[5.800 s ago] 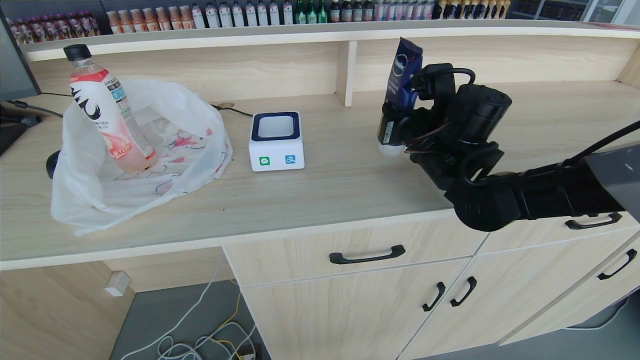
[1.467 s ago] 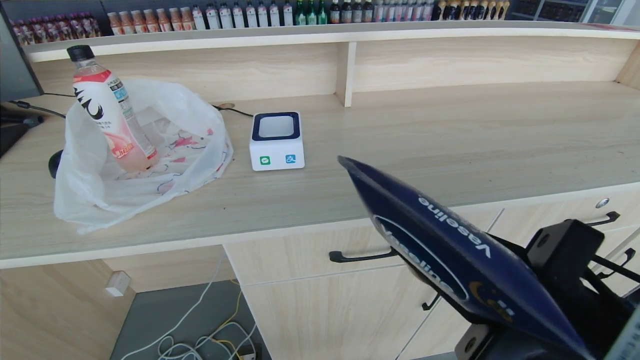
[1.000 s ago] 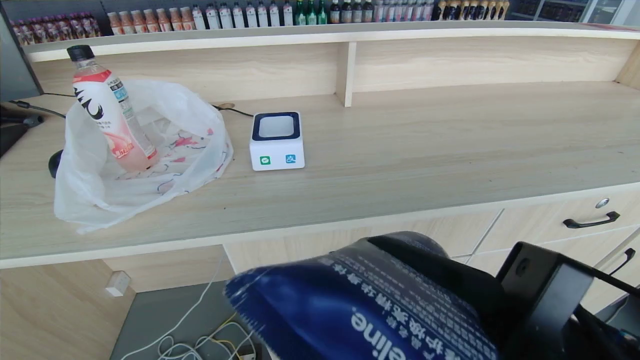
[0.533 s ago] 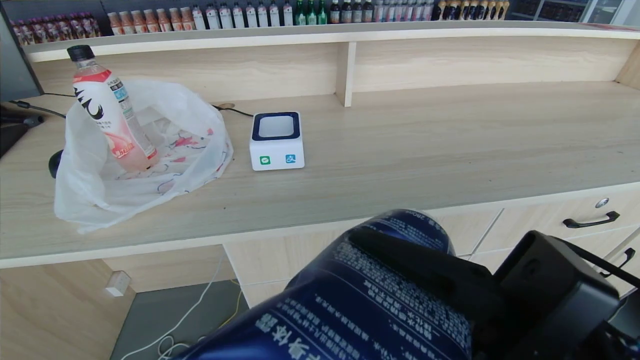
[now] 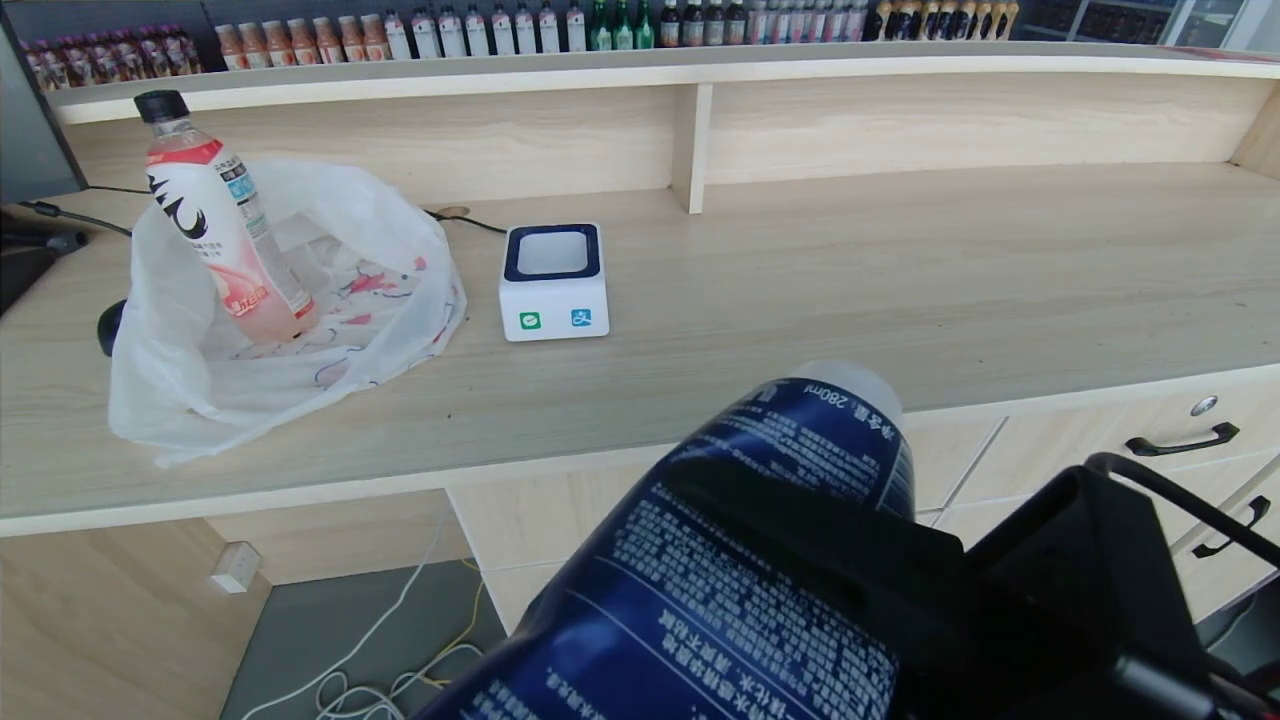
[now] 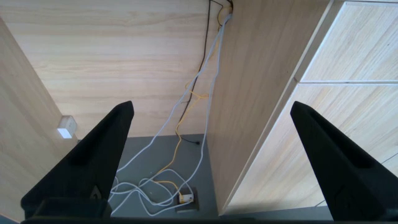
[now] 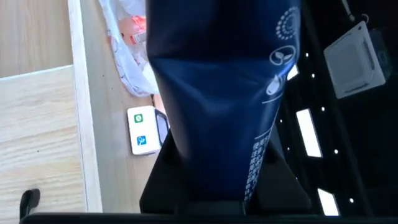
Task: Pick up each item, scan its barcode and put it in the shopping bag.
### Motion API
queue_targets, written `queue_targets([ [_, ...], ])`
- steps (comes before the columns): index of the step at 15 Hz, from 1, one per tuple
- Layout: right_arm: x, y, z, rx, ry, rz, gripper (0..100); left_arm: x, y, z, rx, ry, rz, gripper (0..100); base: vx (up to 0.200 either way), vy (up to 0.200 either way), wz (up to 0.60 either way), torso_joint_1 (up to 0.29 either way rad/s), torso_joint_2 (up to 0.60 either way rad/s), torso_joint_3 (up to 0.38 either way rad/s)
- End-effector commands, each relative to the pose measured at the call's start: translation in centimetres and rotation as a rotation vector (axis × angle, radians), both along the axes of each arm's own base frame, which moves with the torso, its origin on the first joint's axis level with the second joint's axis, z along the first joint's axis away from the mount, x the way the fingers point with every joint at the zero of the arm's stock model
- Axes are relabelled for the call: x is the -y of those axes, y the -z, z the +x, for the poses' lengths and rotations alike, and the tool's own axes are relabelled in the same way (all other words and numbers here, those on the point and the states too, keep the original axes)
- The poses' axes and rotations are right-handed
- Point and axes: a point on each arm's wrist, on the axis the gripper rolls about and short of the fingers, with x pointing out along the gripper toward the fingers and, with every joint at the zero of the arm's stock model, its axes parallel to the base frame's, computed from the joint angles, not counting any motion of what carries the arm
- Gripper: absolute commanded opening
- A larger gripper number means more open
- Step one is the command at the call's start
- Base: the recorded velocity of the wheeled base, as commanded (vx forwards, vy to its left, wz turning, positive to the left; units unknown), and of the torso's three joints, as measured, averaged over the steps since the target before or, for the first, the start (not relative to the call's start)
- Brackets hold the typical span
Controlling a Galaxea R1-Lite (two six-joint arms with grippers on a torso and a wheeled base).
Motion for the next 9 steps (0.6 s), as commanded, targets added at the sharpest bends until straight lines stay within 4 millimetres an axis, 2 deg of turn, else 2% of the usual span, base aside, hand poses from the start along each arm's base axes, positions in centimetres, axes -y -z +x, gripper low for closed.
queue_targets([
  [1,-0.2,0.1,0.1,0.048,0.017,-0.031,0,0.0,0.0,0.0,0.0,0.0,0.0,100,0.0,0.0,0.0,0.0,0.0,0.0],
  [5,-0.1,-0.2,0.0,0.119,0.041,-0.058,0,0.0,0.0,0.0,0.0,0.0,0.0,100,0.0,0.0,0.0,0.0,0.0,0.0],
  [9,-0.2,-1.3,0.1,0.254,0.09,-0.067,0,0.0,0.0,0.0,0.0,0.0,0.0,100,0.0,0.0,0.0,0.0,0.0,0.0],
])
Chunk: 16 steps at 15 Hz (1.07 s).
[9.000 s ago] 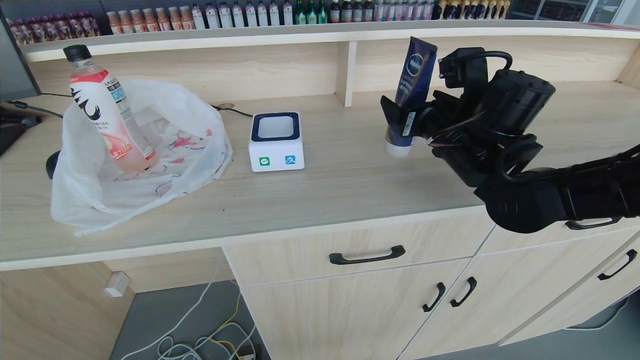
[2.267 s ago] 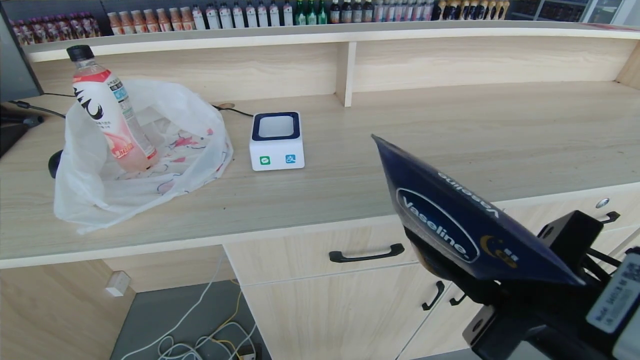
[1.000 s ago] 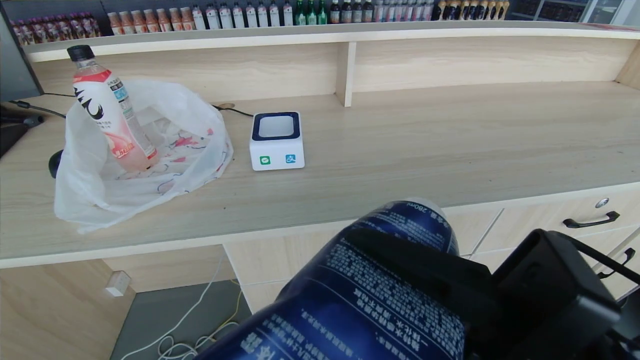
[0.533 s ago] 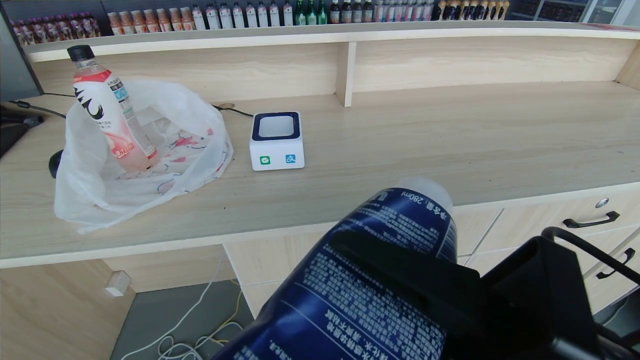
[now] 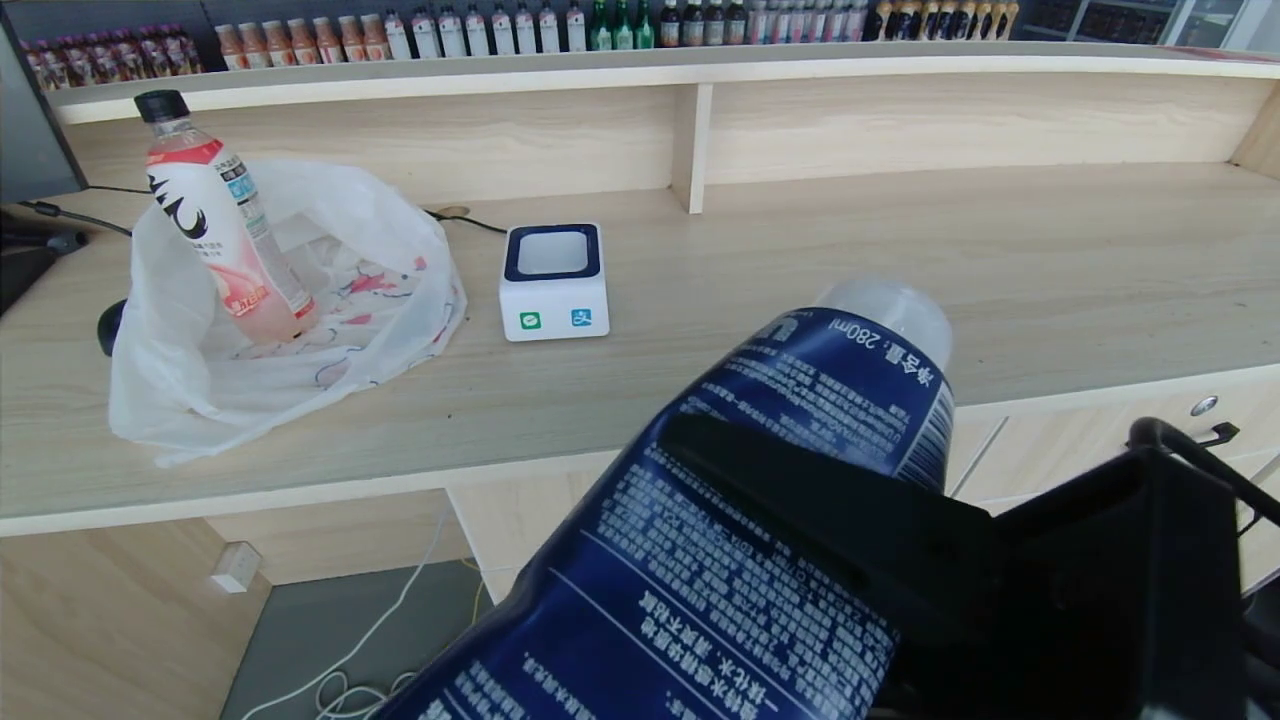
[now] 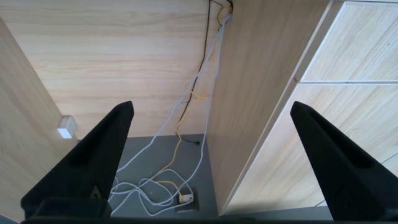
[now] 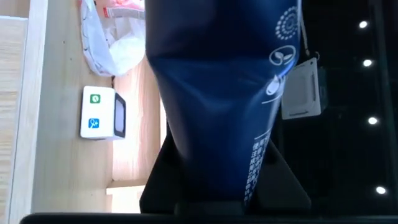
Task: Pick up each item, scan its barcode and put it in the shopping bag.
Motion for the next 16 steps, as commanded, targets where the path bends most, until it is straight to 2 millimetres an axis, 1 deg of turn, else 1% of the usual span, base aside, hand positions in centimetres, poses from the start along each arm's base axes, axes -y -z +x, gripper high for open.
queue_targets([
  [1,-0.1,-0.3,0.0,0.019,0.003,0.011,0,0.0,0.0,0.0,0.0,0.0,0.0,100,0.0,0.0,0.0,0.0,0.0,0.0],
  [2,-0.2,-0.4,-0.3,0.022,-0.01,0.014,0,0.0,0.0,0.0,0.0,-0.002,0.001,100,0.0,0.0,0.0,0.0,0.0,0.0],
  [5,-0.6,-0.5,-0.4,0.023,-0.016,0.017,0,0.0,0.0,0.0,0.0,-0.002,0.0,100,0.0,0.0,0.0,0.0,0.0,0.0],
  [8,-1.3,-0.4,-0.1,0.016,-0.017,0.016,0,0.0,0.0,0.0,0.0,-0.002,0.0,100,0.0,0.0,0.0,0.0,0.0,0.0],
  [10,-1.3,-0.5,-0.1,0.008,-0.02,0.022,0,0.0,0.0,0.0,0.0,0.0,0.0,100,0.0,0.0,0.0,0.0,0.0,0.0],
  [13,-2.6,-0.1,0.6,-0.058,-0.038,0.044,0,0.0,0.0,0.0,0.0,0.0,0.0,100,0.0,0.0,0.0,0.0,0.0,0.0],
  [16,-2.6,0.0,0.6,-0.07,-0.04,0.046,0,0.0,0.0,0.0,0.0,-0.002,0.0,100,0.0,0.0,0.0,0.0,0.0,0.0],
])
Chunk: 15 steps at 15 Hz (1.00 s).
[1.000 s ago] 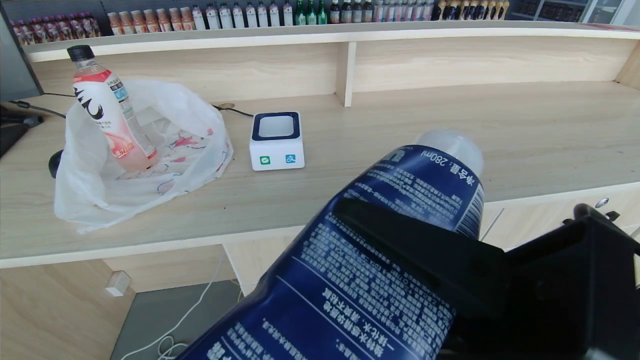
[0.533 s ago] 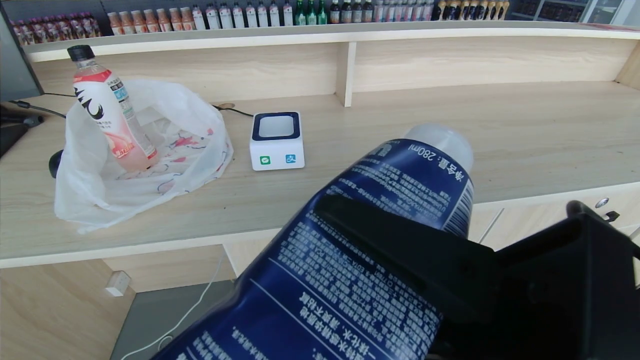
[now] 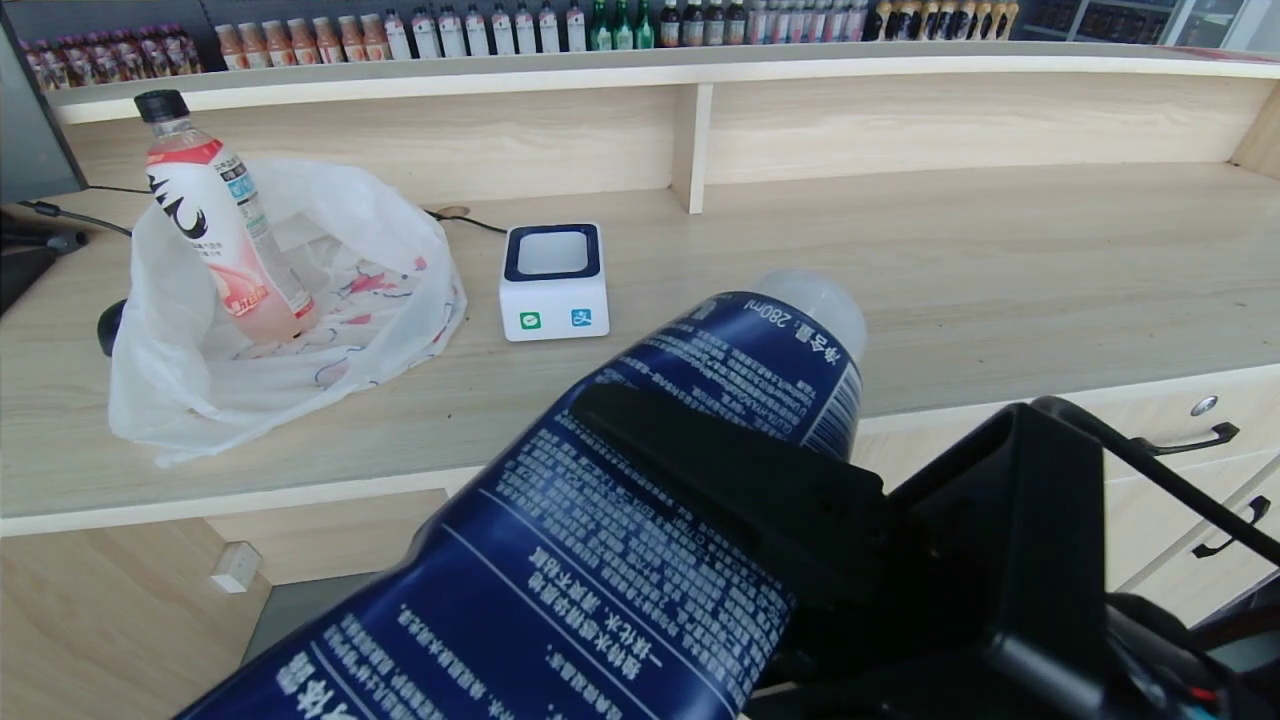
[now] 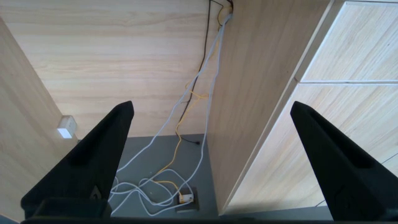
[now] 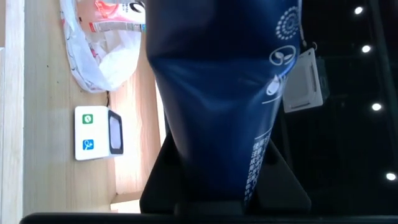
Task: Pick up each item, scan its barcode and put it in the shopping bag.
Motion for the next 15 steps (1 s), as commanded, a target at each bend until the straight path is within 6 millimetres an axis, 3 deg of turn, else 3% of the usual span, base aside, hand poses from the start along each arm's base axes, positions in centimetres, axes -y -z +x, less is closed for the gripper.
queue_targets([
  [1,-0.2,0.2,0.3,-0.003,0.01,-0.008,0,0.0,0.0,0.0,0.0,0.0,0.0,100,0.0,0.0,0.0,0.0,0.0,0.0],
  [11,0.7,-0.7,0.6,0.008,0.032,0.03,0,0.0,0.0,0.0,0.0,-0.002,0.0,100,0.0,0.0,0.0,0.0,0.0,0.0],
  [15,1.7,-1.0,1.4,-0.057,0.031,0.182,0,0.0,0.0,0.0,0.0,0.0,0.0,100,0.0,0.0,0.0,0.0,0.0,0.0],
])
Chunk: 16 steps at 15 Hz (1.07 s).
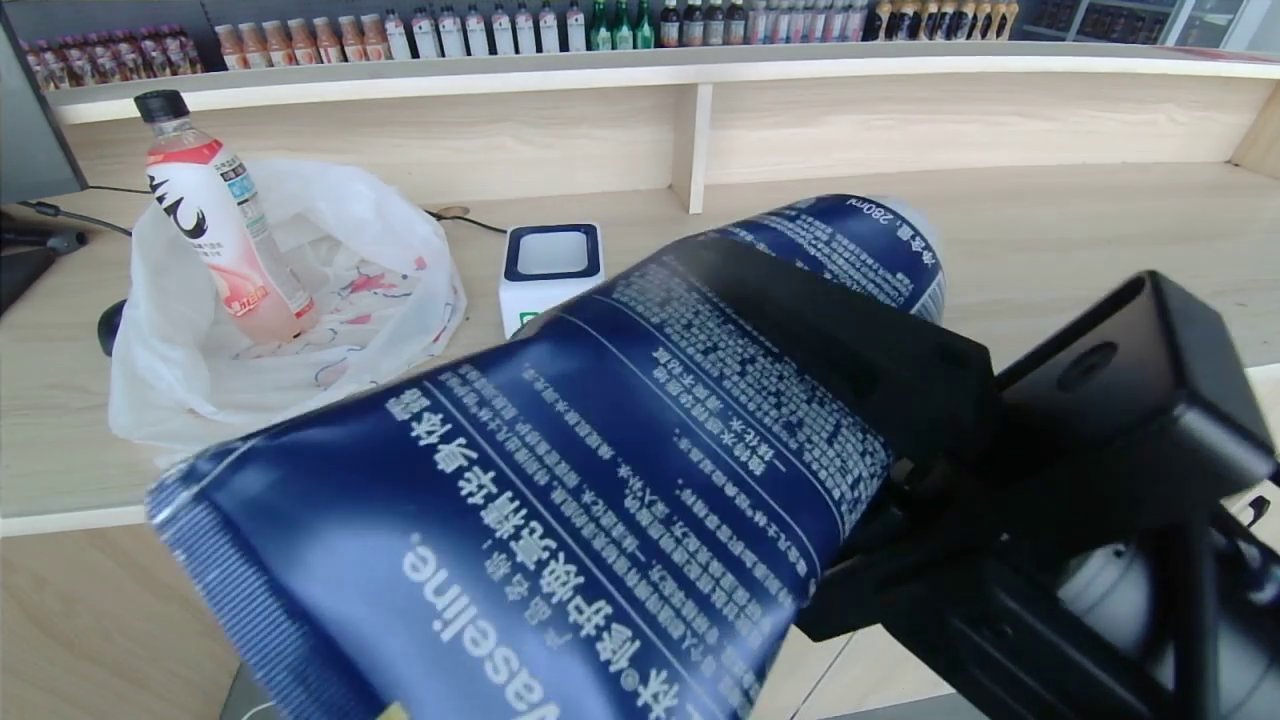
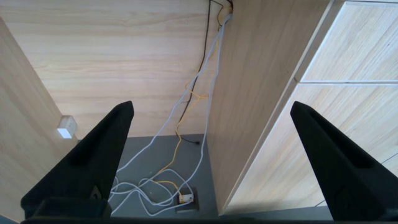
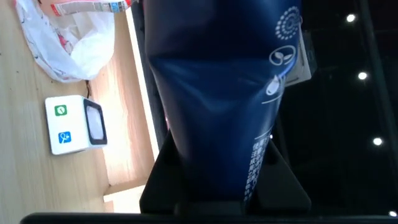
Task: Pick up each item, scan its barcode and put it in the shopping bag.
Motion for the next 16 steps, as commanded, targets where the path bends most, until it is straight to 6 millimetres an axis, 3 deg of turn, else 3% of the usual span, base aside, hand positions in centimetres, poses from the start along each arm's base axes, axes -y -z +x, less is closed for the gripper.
queue_targets([
  [1,0.6,0.7,0.3,-0.086,-0.015,0.043,0,0.0,0.0,0.0,0.0,-0.001,0.0,100,0.0,0.0,0.0,0.0,0.0,0.0],
  [5,1.6,2.1,0.1,-0.369,-0.128,0.185,0,0.0,0.0,0.0,0.0,-0.001,0.0,100,0.0,0.0,0.0,0.0,0.0,0.0],
  [7,2.2,1.8,0.2,-0.437,-0.15,0.254,0,0.0,0.0,0.0,0.0,-0.001,0.0,100,0.0,0.0,0.0,0.0,0.0,0.0],
  [11,1.8,3.4,0.7,-0.613,-0.177,0.323,0,0.0,0.0,0.0,0.0,0.0,0.0,100,0.0,0.0,0.0,0.0,0.0,0.0],
  [13,1.7,3.9,0.4,-0.736,-0.347,0.336,0,0.0,0.0,0.0,0.0,0.0,0.0,100,0.0,0.0,0.0,0.0,0.0,0.0],
  [16,1.4,3.7,1.4,-0.851,-0.423,0.41,0,0.0,0.0,0.0,0.0,0.0,0.0,100,0.0,0.0,0.0,0.0,0.0,0.0],
])
